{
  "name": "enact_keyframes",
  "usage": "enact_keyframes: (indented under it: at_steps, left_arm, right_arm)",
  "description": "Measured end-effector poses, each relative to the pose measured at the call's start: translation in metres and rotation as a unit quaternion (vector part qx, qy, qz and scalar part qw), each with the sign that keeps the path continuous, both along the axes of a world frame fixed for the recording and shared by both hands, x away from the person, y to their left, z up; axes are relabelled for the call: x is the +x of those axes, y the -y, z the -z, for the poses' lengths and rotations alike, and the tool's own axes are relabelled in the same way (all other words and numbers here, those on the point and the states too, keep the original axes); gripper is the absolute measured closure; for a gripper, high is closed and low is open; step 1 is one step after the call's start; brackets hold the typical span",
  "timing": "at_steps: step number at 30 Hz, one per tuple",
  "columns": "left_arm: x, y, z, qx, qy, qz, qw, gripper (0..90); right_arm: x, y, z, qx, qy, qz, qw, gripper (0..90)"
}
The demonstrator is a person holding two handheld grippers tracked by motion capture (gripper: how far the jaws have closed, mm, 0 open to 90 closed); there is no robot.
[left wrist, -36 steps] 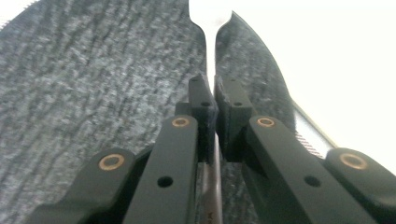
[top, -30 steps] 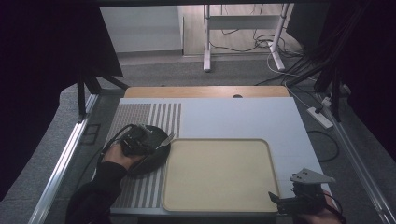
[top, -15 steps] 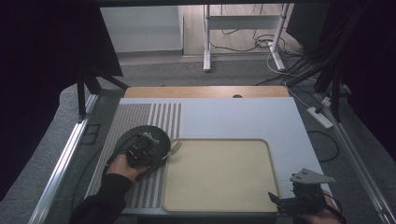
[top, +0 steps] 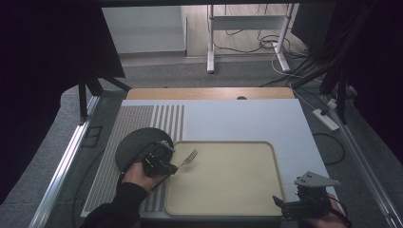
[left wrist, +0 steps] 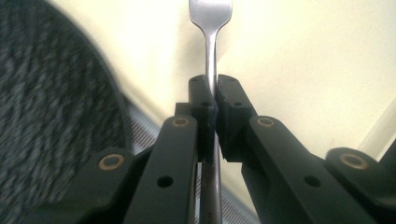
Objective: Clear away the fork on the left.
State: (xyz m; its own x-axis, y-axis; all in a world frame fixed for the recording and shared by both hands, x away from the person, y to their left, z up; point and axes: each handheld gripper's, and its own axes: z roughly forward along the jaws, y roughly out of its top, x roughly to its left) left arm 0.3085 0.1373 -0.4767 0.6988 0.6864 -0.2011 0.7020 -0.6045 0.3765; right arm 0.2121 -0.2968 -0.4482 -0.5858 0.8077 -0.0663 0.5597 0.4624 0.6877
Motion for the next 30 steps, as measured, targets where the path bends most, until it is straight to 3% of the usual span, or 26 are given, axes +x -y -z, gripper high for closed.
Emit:
enact_keyframes:
  at_steps: [10, 16, 24, 27, 30]
  left_arm:
    - [-0.002, 0.032, 0.000, 0.004, 0.010, 0.009, 0.9999, 85.3]
    - [-0.002, 0.048, 0.007, 0.007, 0.006, 0.016, 0.9998, 85.2]
    - [-0.002, 0.056, 0.024, 0.037, 0.004, 0.021, 0.9991, 84.9]
    - [0.000, 0.056, 0.027, 0.033, -0.001, 0.027, 0.9991, 83.5]
    - [-0.001, 0.055, 0.023, 0.030, 0.011, 0.026, 0.9991, 79.2]
  right_arm:
    - [0.000, 0.000, 0.000, -0.002, 0.000, -0.001, 1.0000, 0.0]
    - [0.000, -0.001, 0.000, -0.004, 0.000, -0.003, 1.0000, 0.0]
    - [0.000, -0.001, 0.000, -0.004, 0.000, -0.005, 1.0000, 0.0]
    - [0.000, -0.001, 0.000, -0.004, 0.000, -0.005, 1.0000, 0.0]
    - [0.000, -0.001, 0.000, -0.004, -0.001, -0.006, 1.0000, 0.0]
